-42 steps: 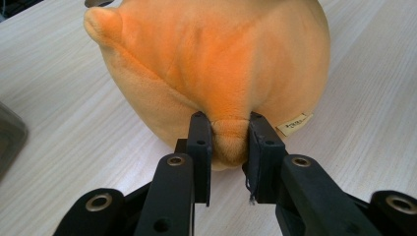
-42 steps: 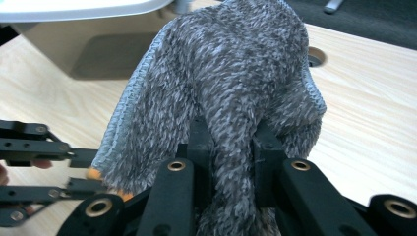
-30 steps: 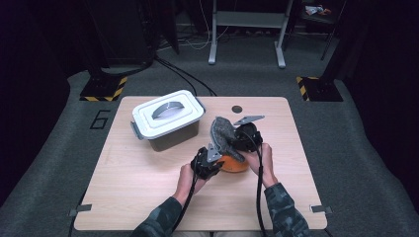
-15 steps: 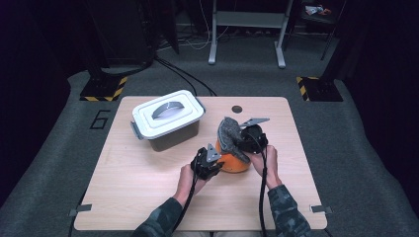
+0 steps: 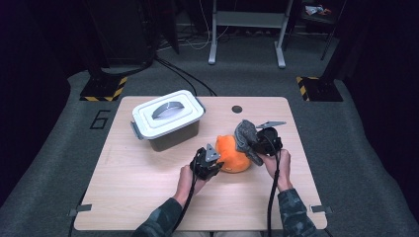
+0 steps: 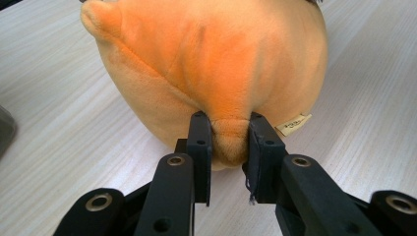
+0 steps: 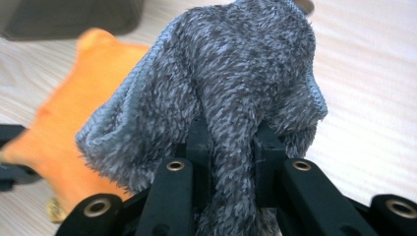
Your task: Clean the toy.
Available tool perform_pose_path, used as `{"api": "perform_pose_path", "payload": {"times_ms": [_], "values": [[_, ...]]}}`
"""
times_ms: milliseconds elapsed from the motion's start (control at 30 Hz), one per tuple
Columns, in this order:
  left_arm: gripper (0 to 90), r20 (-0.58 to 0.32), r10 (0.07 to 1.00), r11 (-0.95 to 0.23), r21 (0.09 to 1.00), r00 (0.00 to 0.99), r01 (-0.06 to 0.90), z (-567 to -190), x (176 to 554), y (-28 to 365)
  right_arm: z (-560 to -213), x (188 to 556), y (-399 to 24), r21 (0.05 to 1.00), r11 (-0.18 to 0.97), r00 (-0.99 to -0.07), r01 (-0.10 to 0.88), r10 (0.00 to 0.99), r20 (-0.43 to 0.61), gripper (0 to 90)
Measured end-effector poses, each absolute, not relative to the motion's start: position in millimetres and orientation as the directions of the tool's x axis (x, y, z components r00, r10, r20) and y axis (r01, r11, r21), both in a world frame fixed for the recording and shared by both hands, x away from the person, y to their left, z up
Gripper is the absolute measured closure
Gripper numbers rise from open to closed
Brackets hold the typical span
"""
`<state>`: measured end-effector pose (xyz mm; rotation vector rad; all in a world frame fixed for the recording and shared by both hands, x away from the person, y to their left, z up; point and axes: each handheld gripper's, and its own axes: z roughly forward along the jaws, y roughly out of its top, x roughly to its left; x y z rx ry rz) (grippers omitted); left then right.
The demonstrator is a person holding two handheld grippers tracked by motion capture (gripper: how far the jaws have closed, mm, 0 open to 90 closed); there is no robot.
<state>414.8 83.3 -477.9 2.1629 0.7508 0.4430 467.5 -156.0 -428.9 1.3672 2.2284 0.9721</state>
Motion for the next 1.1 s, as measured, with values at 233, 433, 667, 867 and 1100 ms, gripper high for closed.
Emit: {"api": "perform_pose_path", "payload": {"times_ms": [233,433,667,867,1100], "values": [[75.0,0.071,0.643,-0.511,0.781,0.763,0.358,-478,415,82,-446,468,-174,0.688,0.254,-0.435,0.679,0.895,0.098,74.4],[75.0,0.069,0.646,-0.509,0.781,0.76,0.362,-479,415,82,-460,471,-182,0.661,0.231,-0.401,0.714,0.909,0.116,74.5],[74.9,0.059,0.652,-0.501,0.782,0.756,0.371,-479,415,84,-481,475,-187,0.614,0.226,-0.375,0.756,0.919,0.123,74.7],[74.8,0.059,0.655,-0.501,0.78,0.753,0.375,-478,415,84,-477,473,-195,0.631,0.206,-0.356,0.748,0.927,0.12,75.0],[74.8,0.06,0.658,-0.499,0.782,0.75,0.375,-477,416,84,-443,460,-201,0.708,0.199,-0.364,0.677,0.927,0.087,75.1]]}}
